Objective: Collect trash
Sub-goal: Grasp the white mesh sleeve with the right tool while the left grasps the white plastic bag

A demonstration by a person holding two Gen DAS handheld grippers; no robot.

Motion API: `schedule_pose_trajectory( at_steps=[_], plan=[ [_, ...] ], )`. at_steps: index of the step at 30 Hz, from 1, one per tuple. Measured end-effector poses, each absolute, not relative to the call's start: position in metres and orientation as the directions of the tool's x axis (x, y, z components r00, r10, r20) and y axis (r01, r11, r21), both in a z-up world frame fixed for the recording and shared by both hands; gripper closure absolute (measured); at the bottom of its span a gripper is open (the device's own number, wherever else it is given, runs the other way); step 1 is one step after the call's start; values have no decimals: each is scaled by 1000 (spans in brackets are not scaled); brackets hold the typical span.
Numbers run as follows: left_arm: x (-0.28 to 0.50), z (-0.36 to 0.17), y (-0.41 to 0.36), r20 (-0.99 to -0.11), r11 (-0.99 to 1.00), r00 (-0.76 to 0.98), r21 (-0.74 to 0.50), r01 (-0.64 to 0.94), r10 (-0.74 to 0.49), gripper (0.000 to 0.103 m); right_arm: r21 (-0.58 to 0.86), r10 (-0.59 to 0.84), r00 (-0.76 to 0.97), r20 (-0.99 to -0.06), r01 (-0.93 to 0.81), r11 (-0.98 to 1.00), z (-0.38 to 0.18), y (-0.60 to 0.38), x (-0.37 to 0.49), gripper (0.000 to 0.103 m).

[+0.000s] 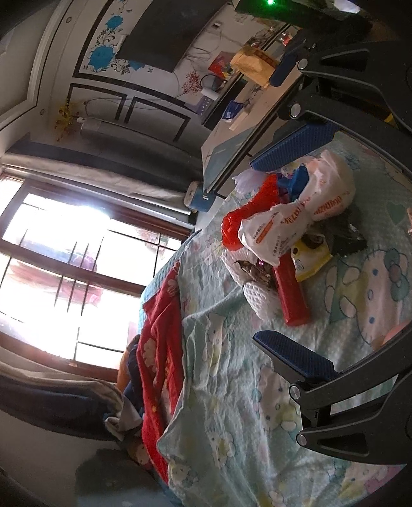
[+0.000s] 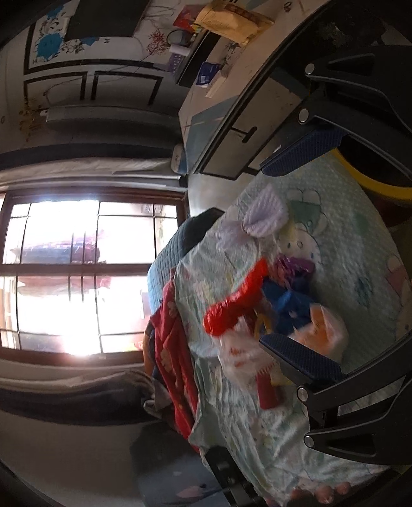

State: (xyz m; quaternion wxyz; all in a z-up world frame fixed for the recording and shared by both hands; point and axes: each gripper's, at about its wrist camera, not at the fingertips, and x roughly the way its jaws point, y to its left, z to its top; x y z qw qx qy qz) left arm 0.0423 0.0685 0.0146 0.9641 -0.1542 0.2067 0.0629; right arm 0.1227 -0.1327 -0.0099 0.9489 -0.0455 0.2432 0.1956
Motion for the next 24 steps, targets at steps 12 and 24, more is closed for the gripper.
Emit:
schedule_pose_trajectory(
  at_steps=[12,24],
  plan=[
    [92,-11,54,-510,919,859,-360,-161,-49,11,59,276,766,-581,-298,953,-25,-160,208,20],
    [114,-42,48,-618,909,783,-361,-208,-67,40,139,302,582,-756,-307,941,-89,-147,276,63]
  ],
)
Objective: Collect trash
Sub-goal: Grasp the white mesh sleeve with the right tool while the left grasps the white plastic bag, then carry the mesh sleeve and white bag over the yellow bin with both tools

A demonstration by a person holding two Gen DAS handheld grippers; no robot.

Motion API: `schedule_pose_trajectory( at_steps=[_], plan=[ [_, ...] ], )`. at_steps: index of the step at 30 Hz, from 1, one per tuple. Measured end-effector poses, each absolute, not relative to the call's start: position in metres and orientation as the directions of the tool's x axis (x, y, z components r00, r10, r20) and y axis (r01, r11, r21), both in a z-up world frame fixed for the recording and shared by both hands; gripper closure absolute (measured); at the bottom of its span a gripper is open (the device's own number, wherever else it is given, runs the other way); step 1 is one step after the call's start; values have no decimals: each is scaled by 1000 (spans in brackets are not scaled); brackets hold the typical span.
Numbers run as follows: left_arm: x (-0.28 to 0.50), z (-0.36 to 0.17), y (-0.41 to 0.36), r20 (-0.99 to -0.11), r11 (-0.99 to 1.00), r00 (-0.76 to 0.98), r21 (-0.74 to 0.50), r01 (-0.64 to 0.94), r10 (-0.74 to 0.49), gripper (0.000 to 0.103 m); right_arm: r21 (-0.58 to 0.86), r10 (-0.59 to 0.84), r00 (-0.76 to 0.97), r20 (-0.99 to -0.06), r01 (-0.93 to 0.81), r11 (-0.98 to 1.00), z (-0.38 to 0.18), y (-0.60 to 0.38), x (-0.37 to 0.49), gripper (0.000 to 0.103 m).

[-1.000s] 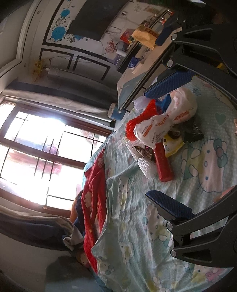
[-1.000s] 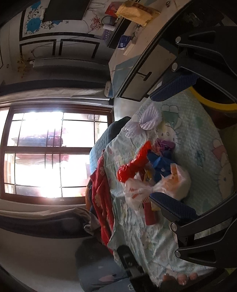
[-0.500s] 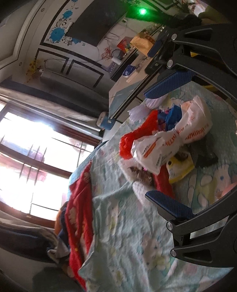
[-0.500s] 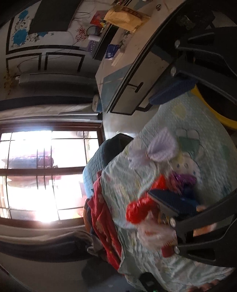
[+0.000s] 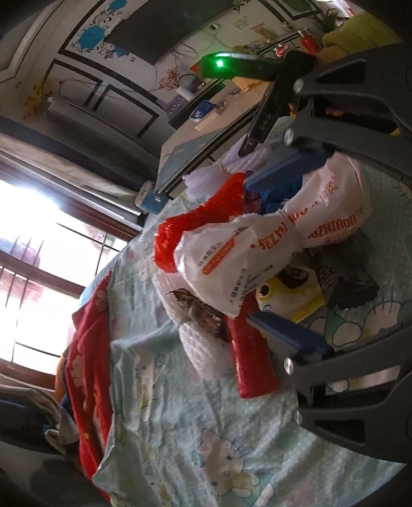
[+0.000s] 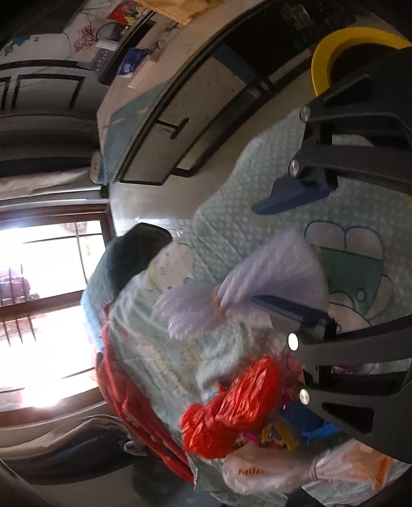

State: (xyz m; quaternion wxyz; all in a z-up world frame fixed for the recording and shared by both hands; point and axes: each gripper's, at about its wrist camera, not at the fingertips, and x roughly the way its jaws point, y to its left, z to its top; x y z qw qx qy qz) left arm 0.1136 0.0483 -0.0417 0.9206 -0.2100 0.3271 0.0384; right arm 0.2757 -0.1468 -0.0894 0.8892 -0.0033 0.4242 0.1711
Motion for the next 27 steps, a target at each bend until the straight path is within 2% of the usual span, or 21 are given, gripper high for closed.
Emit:
schedule_pose_trajectory(
  at_steps=[4,5,9,15,27],
  plan=[
    [115,-47,47,-632,907,770,-370,-199,-89,55,201,353,569,-743,-314,928,-97,-149,276,78],
    [116,-50,47,-637,905,764,-379,-193,-104,62,216,367,567,-737,-317,923,-97,-149,275,80],
    [114,-51,44,-631,904,766,-389,-178,-120,69,237,385,576,-721,-316,919,-98,-151,270,85],
    [111,-48,48,-615,902,777,-400,-164,-132,77,235,376,617,-691,-300,924,-95,-153,258,88],
    [89,-20,54,-529,900,837,-421,-114,-141,80,293,423,673,-606,-306,906,-65,-177,228,88]
  ],
)
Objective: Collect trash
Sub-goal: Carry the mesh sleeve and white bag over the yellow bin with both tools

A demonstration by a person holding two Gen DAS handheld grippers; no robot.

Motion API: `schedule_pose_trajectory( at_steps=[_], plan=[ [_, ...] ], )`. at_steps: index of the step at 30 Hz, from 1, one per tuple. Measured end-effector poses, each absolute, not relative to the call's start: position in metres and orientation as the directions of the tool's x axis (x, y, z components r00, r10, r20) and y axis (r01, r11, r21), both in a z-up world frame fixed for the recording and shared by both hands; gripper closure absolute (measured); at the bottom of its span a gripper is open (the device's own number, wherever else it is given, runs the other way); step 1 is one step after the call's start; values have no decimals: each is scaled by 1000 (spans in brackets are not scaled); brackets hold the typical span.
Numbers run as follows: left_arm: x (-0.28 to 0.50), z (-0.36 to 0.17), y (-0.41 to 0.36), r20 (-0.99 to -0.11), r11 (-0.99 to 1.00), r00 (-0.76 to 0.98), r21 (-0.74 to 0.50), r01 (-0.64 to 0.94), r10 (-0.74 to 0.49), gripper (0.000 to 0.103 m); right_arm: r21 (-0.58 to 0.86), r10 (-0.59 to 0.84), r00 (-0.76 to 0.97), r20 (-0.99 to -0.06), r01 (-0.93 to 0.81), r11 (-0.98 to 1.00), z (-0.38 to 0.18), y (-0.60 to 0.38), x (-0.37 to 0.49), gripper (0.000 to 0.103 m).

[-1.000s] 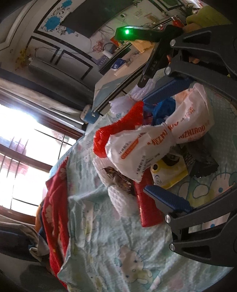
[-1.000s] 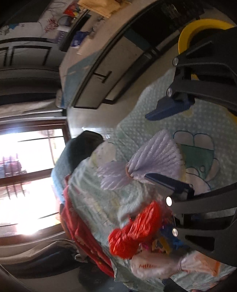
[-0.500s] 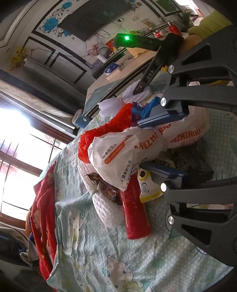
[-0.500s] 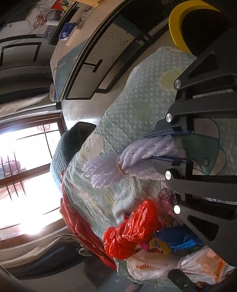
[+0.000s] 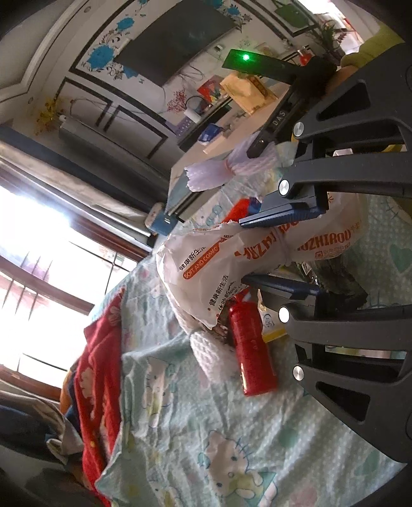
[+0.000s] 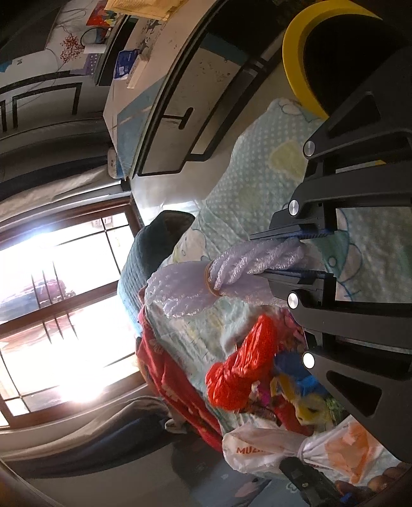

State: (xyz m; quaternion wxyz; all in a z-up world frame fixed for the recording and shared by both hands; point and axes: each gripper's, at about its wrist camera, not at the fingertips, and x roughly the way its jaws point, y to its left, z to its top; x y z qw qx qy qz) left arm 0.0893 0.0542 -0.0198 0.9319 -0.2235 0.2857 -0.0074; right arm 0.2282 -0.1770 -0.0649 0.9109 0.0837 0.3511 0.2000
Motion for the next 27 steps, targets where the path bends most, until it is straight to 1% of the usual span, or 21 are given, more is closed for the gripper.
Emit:
schedule_pose_trajectory(
  at_steps=[10,15,27],
  plan=[
    [79,0,29,-478,915,860,-403,-32,-181,80,291,414,690,-593,-295,910,-48,-200,205,88],
    [79,6,10,-465,922,861,-386,13,-207,80,262,398,705,-587,-300,917,-41,-213,186,88],
    [81,9,-38,-460,930,845,-350,112,-274,80,231,337,718,-609,-247,941,-38,-263,149,88]
  ],
)
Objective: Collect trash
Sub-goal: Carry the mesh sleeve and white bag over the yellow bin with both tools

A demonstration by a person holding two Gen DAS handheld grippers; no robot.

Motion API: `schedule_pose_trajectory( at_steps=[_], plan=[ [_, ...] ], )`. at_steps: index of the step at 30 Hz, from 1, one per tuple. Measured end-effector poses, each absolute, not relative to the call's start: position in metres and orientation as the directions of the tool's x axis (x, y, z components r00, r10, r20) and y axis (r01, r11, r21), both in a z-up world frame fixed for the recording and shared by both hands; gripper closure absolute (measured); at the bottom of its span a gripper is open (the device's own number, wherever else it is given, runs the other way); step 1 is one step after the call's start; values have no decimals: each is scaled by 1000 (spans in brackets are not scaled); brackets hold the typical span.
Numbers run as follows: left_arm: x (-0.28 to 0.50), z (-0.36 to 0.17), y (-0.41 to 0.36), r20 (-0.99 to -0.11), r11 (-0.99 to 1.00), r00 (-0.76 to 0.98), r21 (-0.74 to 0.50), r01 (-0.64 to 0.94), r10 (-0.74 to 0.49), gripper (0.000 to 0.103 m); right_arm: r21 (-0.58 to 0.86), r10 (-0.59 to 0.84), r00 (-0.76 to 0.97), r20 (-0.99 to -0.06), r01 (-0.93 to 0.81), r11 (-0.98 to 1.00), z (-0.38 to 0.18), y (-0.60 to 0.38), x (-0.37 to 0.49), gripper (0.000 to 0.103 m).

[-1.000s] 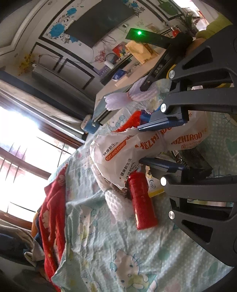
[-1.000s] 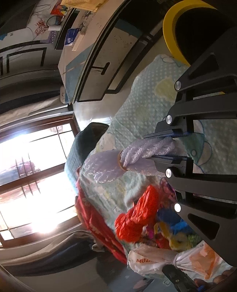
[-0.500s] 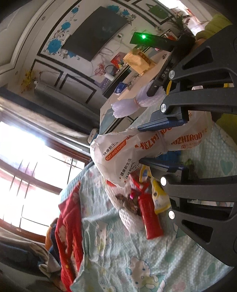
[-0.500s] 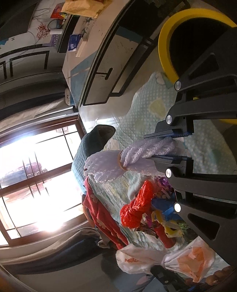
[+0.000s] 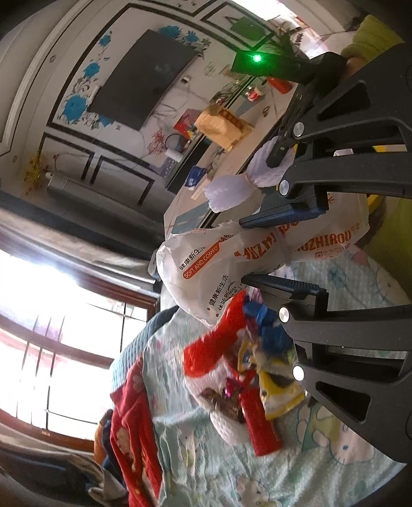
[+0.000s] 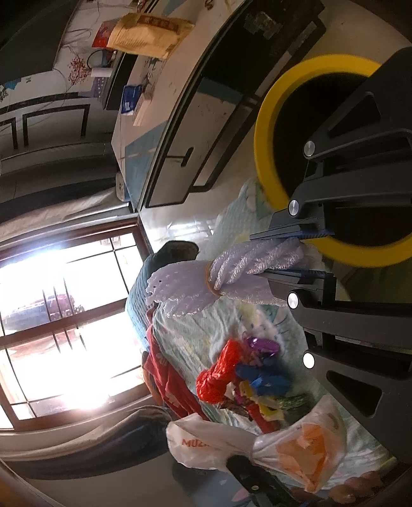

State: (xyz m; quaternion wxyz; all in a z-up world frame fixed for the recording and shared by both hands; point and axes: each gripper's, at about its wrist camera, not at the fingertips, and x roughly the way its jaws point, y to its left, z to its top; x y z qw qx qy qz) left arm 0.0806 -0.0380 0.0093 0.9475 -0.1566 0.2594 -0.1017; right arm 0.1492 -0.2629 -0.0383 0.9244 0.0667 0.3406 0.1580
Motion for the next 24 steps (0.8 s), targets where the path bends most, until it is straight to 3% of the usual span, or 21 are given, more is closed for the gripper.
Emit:
schedule_pose_trajectory(
  at_steps=[24],
  plan=[
    [99,-16,-134,-527,930,769,-248,270,-363,80,272,256,703,-663,-92,958,-54,-362,103,87]
  ],
)
